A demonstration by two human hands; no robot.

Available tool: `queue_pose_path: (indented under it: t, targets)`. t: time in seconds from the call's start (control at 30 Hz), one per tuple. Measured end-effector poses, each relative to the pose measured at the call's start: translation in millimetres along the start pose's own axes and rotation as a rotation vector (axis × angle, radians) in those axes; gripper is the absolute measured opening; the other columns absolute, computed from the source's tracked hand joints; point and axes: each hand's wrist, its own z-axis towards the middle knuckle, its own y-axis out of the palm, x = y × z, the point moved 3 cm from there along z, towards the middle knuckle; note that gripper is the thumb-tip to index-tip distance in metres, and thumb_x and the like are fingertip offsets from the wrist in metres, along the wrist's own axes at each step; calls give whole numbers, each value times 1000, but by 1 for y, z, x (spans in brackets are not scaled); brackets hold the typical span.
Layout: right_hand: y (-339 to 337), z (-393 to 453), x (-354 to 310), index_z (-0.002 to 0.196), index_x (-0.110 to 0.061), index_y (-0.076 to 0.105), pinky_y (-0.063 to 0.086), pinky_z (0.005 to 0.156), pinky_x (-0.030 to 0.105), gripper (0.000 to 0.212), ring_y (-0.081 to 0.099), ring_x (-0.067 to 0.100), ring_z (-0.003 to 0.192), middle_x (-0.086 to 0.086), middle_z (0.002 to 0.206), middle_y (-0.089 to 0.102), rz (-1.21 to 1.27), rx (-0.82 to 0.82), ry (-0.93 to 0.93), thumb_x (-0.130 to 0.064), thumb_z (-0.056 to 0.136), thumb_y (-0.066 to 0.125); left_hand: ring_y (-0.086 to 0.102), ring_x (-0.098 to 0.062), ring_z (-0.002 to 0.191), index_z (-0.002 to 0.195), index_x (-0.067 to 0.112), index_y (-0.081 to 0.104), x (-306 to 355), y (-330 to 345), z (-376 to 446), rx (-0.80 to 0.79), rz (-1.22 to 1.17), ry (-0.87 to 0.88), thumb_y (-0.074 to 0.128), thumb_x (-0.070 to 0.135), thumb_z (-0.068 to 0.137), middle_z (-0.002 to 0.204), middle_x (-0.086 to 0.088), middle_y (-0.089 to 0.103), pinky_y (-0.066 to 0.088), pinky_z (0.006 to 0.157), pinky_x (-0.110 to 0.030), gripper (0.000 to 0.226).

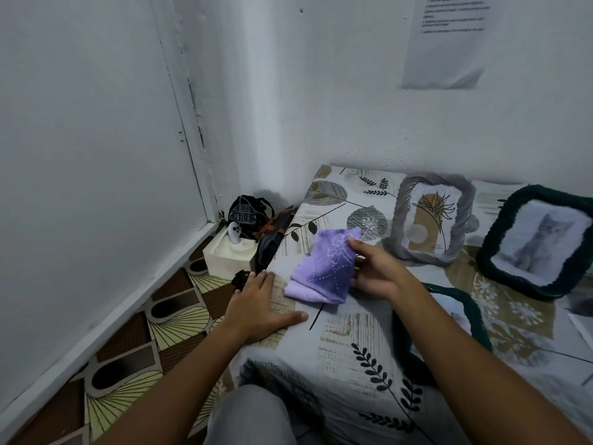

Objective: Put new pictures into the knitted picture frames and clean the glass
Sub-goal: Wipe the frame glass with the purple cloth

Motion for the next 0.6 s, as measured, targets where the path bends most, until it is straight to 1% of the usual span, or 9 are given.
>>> queue_pose_path:
  t: [0.1, 0.17, 0.23, 0.27, 0.33, 0.4, 0.47, 0.57, 0.6]
  targets:
    - [-15, -22, -5, 113, 1, 60, 52, 89, 47, 46, 65, 30, 98, 18, 101, 67, 197, -91, -62, -18, 74, 75, 22, -20, 143, 152, 12, 15, 1, -3, 1, -38, 87, 21, 11, 104, 42, 159, -3, 18, 29, 113, -44, 142]
    - [-31, -41, -11, 115, 2, 60, 53, 89, 47, 49, 66, 28, 99, 18, 105, 67, 283, -103, -144, -15, 72, 76, 20, -21, 144, 152, 11, 14, 1, -5, 3, -50, 136, 41, 8, 103, 45, 159, -5, 17, 26, 114, -46, 141]
    - [-51, -65, -20, 110, 1, 65, 52, 89, 47, 37, 65, 26, 98, 17, 105, 67, 319, -81, -215, -16, 78, 69, 13, -22, 146, 152, 11, 10, 5, -6, 4, -63, 197, 61, 6, 102, 48, 160, -5, 12, 18, 116, -50, 138]
    - [-62, -78, -25, 107, 1, 66, 52, 88, 46, 32, 66, 26, 96, 16, 104, 67, 328, -54, -249, -19, 82, 61, 9, -23, 147, 153, 12, 7, 9, -5, 3, -63, 222, 73, 4, 101, 50, 161, -6, 8, 14, 117, -52, 135]
    - [-81, -104, -38, 110, 0, 65, 56, 84, 43, 35, 67, 25, 95, 17, 107, 68, 318, -4, -313, -21, 85, 54, 5, -25, 147, 153, 15, 3, 24, -3, 2, -45, 253, 119, 2, 99, 56, 161, -6, 3, 10, 117, -53, 128]
    - [-100, -128, -53, 104, 0, 70, 58, 78, 41, 32, 69, 25, 92, 17, 106, 69, 324, 77, -380, -18, 80, 59, 3, -24, 148, 153, 18, 3, 48, 0, 0, -29, 251, 191, 2, 97, 59, 161, -6, 2, 8, 117, -54, 123]
    - [-115, -147, -67, 99, 1, 71, 59, 75, 36, 30, 69, 23, 91, 16, 103, 69, 295, 208, -448, -16, 74, 66, 3, -23, 148, 153, 20, 7, 75, 3, 1, -40, 210, 262, 0, 98, 56, 161, -5, 3, 7, 117, -54, 125]
    - [-136, -167, -87, 119, 5, 59, 53, 86, 35, 38, 61, 27, 104, 18, 114, 63, 179, 377, -543, -17, 88, 60, 2, -21, 148, 153, 25, 9, 116, 9, 1, -68, 142, 368, 0, 99, 53, 161, -3, 4, 4, 117, -55, 125]
    - [-138, -173, -92, 118, 4, 59, 52, 85, 36, 35, 61, 27, 101, 17, 111, 64, 108, 424, -576, -17, 90, 59, 1, -20, 148, 153, 25, 10, 129, 12, 0, -82, 118, 403, 3, 99, 54, 161, -2, 4, 3, 116, -54, 124]
